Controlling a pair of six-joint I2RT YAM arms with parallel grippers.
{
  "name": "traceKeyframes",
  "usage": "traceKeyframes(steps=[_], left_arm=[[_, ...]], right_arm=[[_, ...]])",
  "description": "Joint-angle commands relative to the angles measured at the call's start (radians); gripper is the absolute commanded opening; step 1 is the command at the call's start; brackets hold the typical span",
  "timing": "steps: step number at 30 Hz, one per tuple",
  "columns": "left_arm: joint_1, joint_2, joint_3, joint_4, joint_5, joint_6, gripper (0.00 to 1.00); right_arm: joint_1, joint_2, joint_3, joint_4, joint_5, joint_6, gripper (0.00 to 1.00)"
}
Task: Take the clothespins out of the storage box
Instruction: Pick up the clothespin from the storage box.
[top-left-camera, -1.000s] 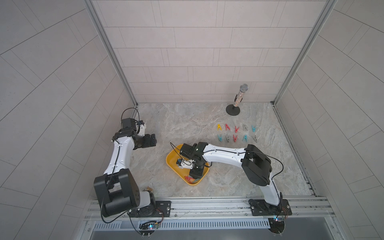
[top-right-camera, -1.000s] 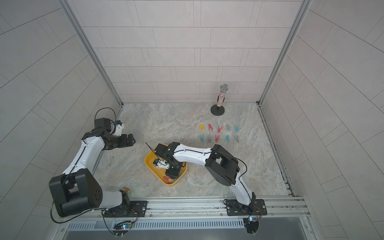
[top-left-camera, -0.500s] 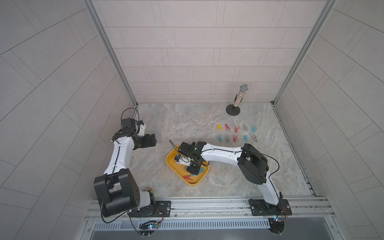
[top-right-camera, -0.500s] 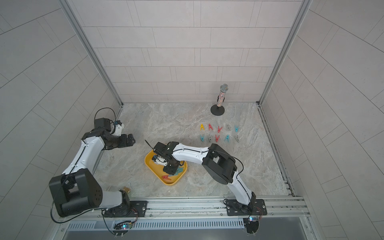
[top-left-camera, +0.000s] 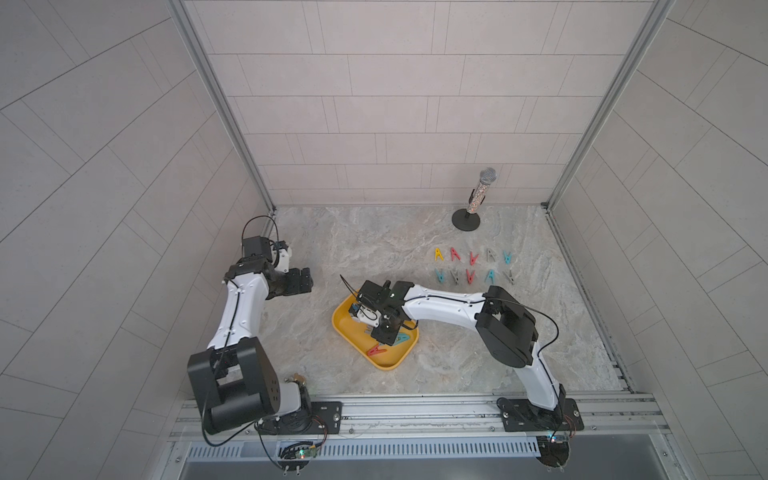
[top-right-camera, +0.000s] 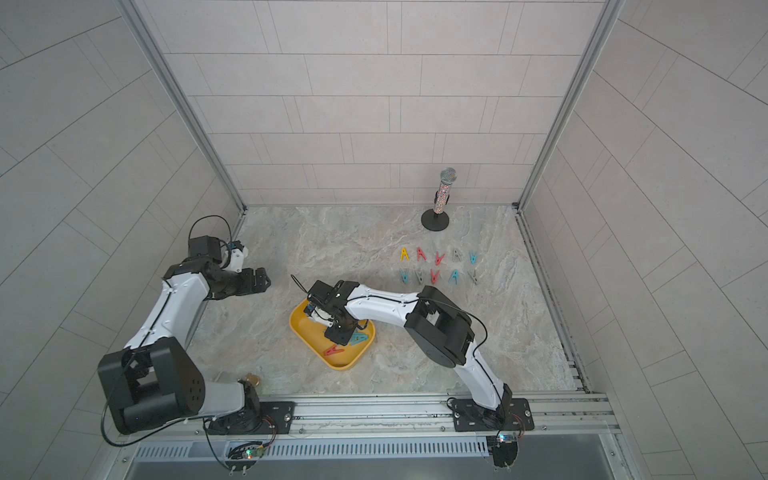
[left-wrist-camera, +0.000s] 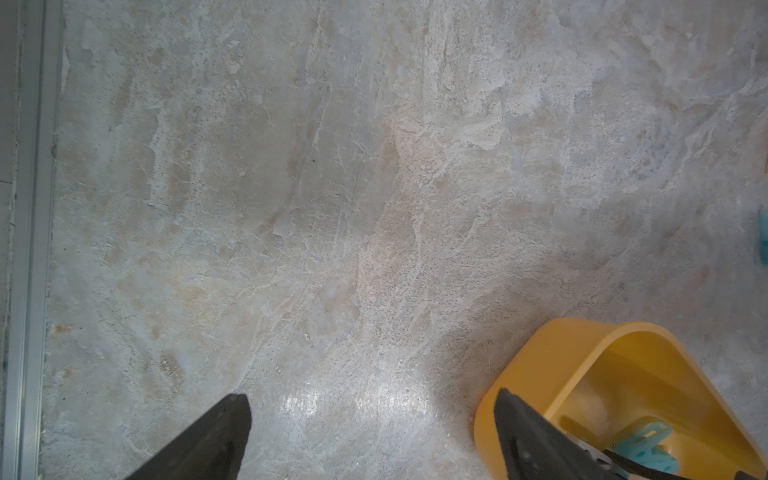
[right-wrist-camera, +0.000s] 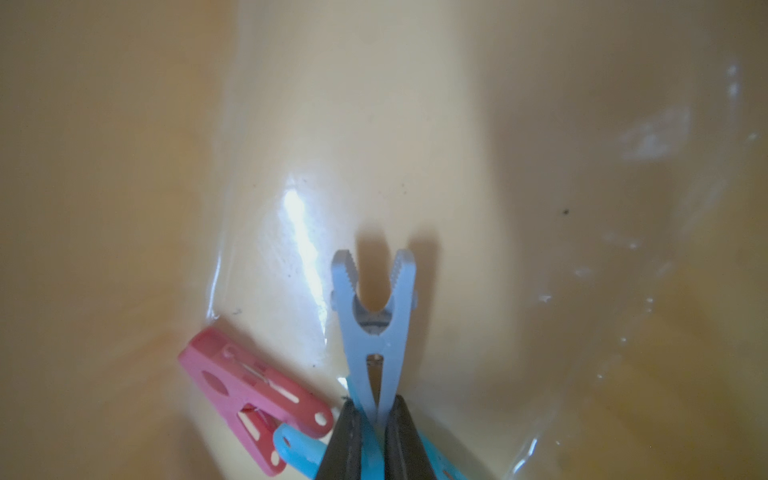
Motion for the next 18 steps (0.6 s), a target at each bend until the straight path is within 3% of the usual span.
traceKeyframes(steps=[1, 18], left_arm=[[0.008, -0.001, 0.016, -0.007, -0.002, 0.001, 1.0], [0.012, -0.009, 0.016, -0.007, 0.0, 0.001, 1.0]], right_arm=[[0.001, -0.043, -0.007, 0.025, 0.02, 0.031, 0.04], [-0.005, -0.072, -0.027, 0.075, 0.031, 0.094, 0.05]])
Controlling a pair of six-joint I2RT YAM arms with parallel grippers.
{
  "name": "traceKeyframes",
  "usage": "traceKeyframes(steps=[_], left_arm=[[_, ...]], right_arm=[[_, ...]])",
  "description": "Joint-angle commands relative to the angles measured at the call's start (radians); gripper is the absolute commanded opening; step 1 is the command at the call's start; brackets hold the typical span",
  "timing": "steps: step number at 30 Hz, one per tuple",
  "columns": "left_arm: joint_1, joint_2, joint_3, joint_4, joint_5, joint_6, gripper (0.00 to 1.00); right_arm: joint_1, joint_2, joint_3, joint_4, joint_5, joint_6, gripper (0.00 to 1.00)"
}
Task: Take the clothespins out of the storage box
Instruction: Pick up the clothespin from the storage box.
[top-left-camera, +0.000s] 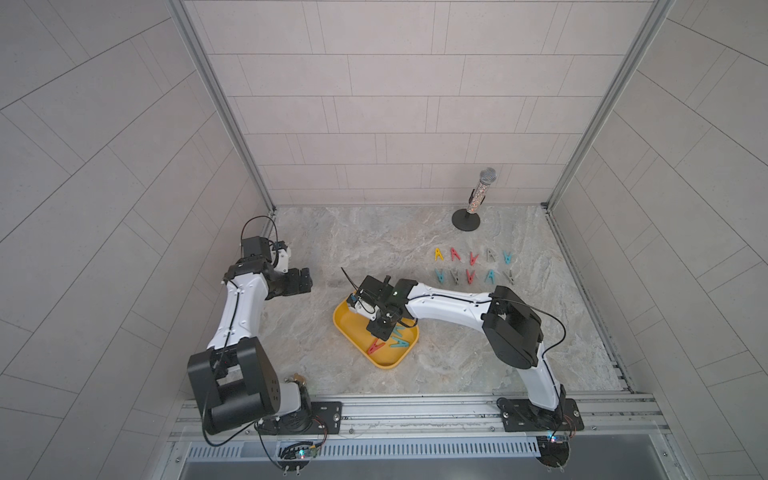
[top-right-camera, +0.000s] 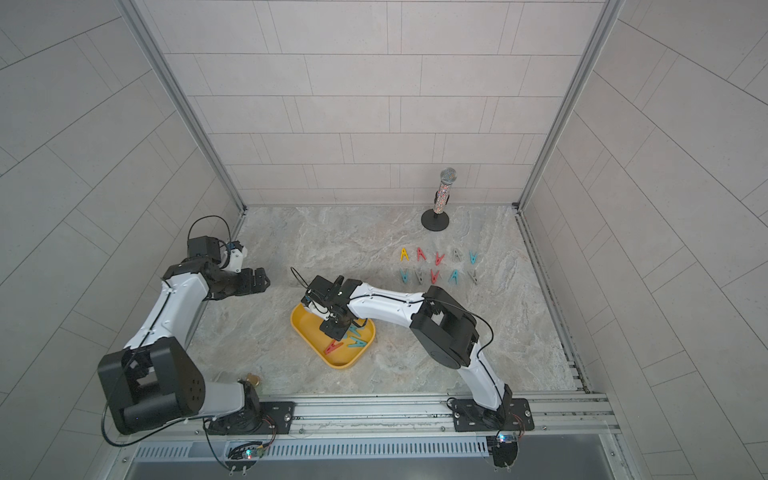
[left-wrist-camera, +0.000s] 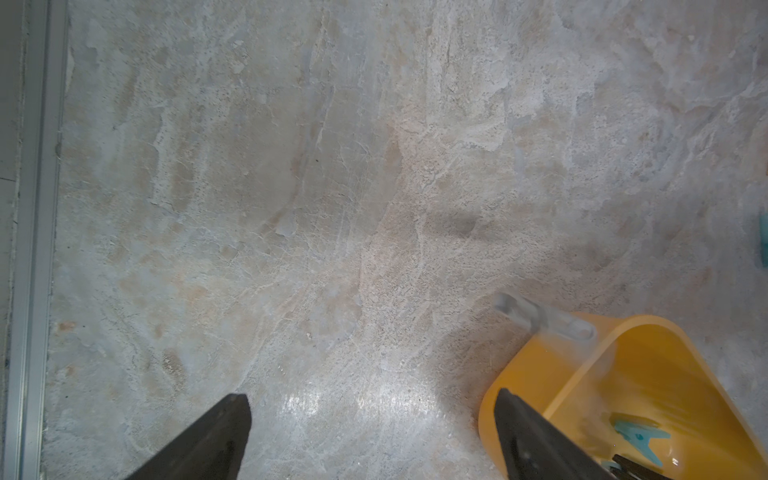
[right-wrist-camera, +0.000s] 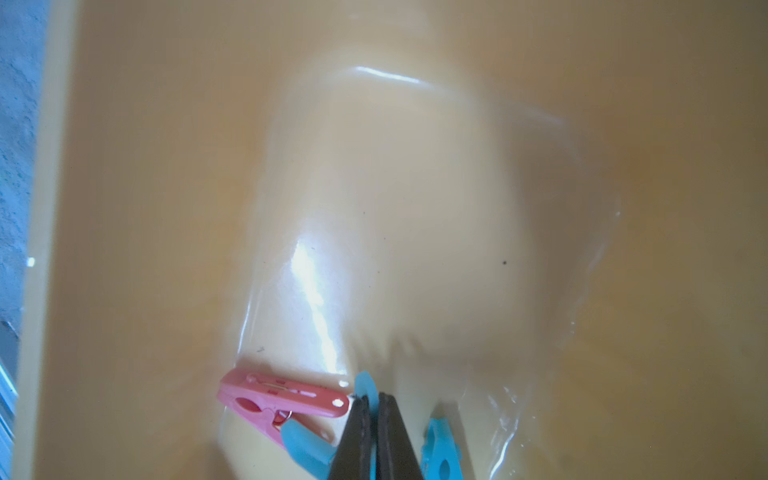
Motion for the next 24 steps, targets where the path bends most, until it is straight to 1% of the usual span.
traceKeyframes(steps=[1, 11, 14, 24], left_arm=[[0.006, -0.009, 0.016, -0.007, 0.0, 0.0, 1.0], [0.005, -0.006, 0.016, -0.006, 0.0, 0.0, 1.0], [0.007, -0.007, 0.017, -0.007, -0.001, 0.0, 1.0], [0.007, -0.003, 0.016, -0.007, 0.001, 0.0, 1.0]], right_arm=[[-0.001, -0.037, -0.018, -0.006, 0.025, 0.016, 0.05], [-0.004, -0.117, -0.034, 0.01, 0.042, 0.051, 0.03], [-0.011, -0.132, -0.03, 0.009, 0.037, 0.081, 0.0], [-0.043, -0.211, -0.053, 0.009, 0.052, 0.155, 0.0]])
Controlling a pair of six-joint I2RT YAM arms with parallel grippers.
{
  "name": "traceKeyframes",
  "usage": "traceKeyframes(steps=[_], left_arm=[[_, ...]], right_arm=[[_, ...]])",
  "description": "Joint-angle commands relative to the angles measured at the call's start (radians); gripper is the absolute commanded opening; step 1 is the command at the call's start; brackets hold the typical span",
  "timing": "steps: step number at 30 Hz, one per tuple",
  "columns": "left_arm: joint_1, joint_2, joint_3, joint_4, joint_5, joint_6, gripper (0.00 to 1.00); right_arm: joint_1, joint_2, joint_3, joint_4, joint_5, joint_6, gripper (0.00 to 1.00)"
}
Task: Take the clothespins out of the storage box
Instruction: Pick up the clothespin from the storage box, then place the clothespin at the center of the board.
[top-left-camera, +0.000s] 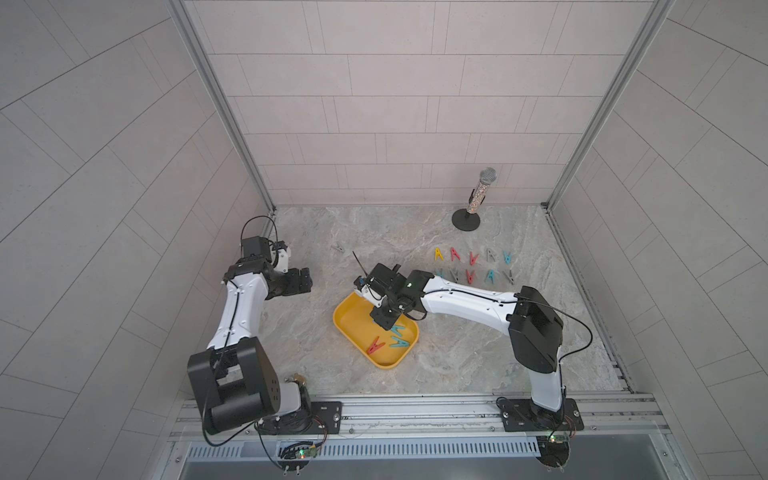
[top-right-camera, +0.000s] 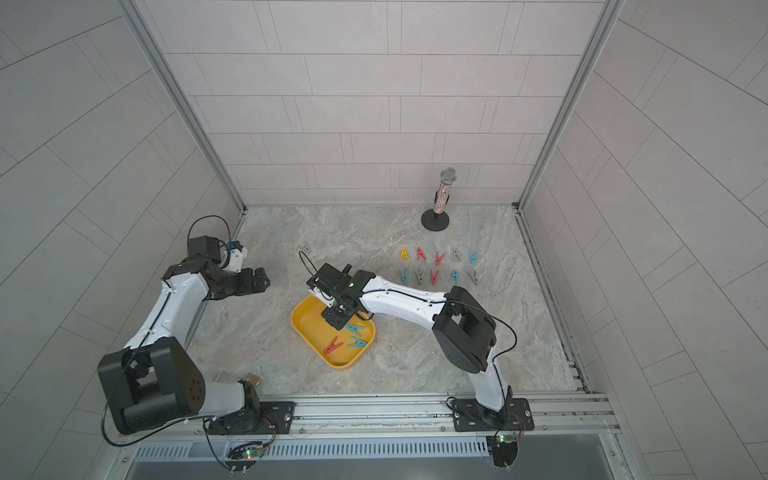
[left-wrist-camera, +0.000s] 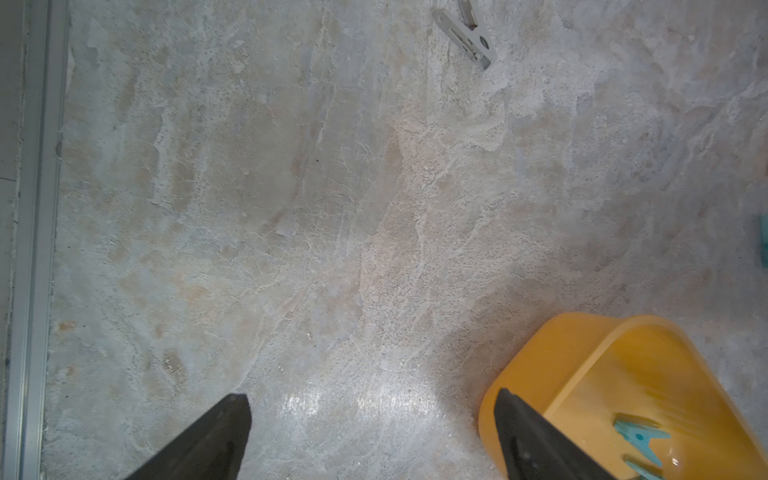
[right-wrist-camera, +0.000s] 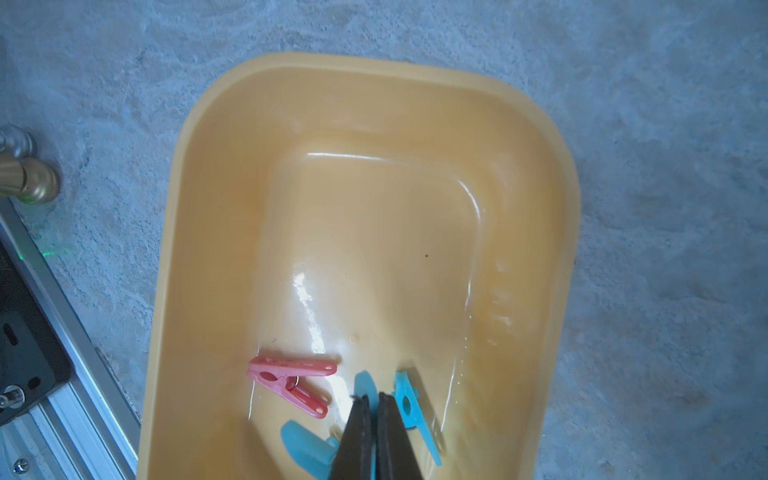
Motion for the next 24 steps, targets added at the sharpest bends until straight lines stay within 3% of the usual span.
traceKeyframes(steps=[1, 16, 24], left_arm=[[0.007, -0.004, 0.016, -0.007, 0.001, 0.0, 1.0], [0.008, -0.006, 0.017, -0.008, 0.005, -0.001, 1.0], [0.007, -0.006, 0.016, -0.008, 0.006, -0.001, 1.0]], right_arm=[[-0.012, -0.08, -0.02, -0.004, 0.034, 0.047, 0.0], [-0.191, -0.341, -0.23, 0.006, 0.23, 0.273, 0.0], [-0.301, -0.302, -0.281, -0.073, 0.311, 0.42, 0.0]])
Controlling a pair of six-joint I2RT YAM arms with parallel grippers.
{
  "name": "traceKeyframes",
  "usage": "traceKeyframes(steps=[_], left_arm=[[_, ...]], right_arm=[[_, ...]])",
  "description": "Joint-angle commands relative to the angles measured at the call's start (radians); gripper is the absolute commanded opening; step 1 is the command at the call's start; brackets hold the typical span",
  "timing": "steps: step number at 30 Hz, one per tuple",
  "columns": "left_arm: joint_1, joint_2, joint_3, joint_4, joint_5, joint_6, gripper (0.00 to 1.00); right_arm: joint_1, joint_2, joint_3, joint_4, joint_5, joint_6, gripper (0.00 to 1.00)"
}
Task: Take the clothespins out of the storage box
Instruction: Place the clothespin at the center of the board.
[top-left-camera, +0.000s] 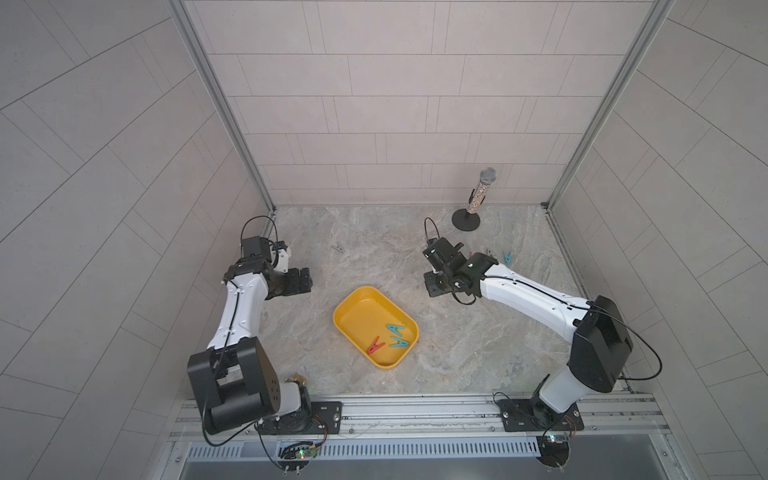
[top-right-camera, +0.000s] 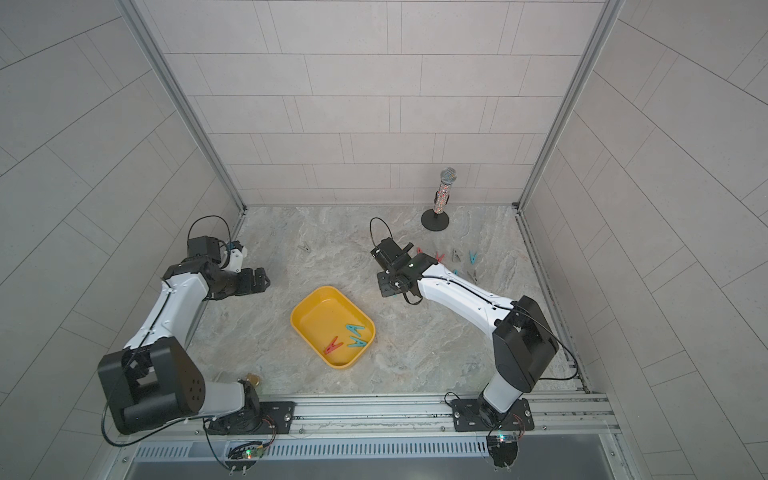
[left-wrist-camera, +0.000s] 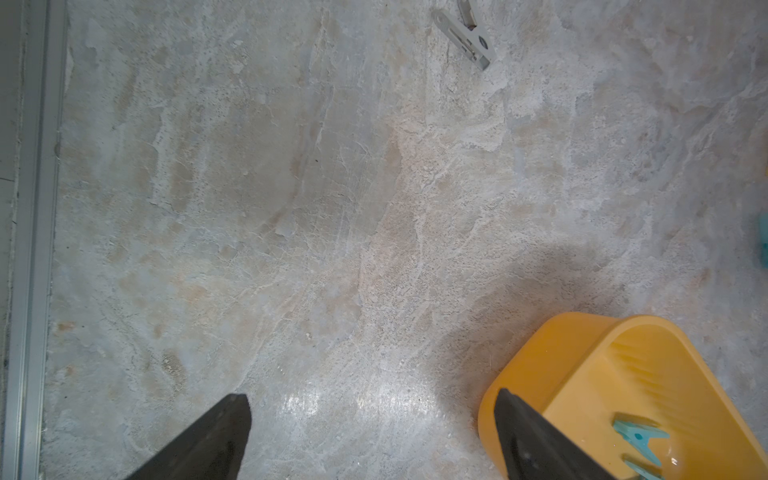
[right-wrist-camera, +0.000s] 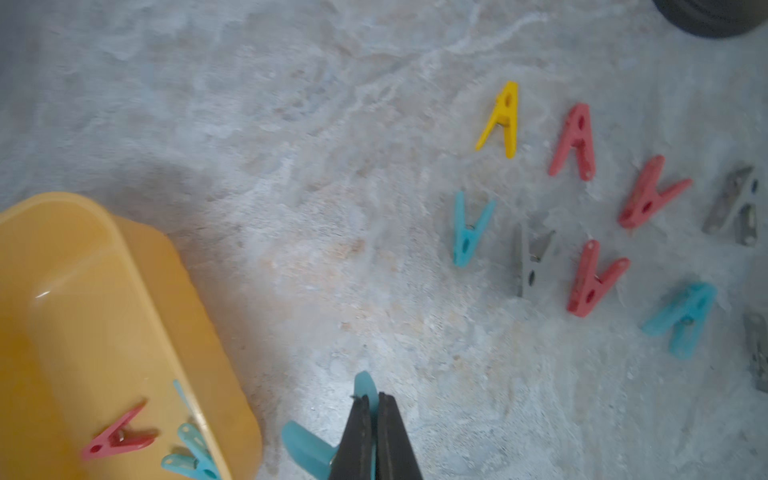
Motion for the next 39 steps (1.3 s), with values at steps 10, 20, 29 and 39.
traceKeyframes(steps=[10, 20, 29, 39], left_arm=[[0.007, -0.01, 0.016, -0.009, 0.0, -0.001, 1.0], [0.007, -0.009, 0.015, -0.007, 0.0, 0.001, 1.0], [0.007, -0.009, 0.014, -0.005, 0.001, 0.001, 1.0], [0.008, -0.011, 0.014, -0.006, 0.003, 0.001, 1.0]], right_arm=[[-0.041, 0.209, 0.051, -0.085, 0.094, 0.131, 0.0], [-0.054, 0.312, 0.078, -0.094, 0.135, 0.17, 0.0], [-0.057, 0.363, 0.101, -0.124, 0.166, 0.197, 0.06], [-0.057, 0.359, 0.1, -0.128, 0.155, 0.205, 0.12]])
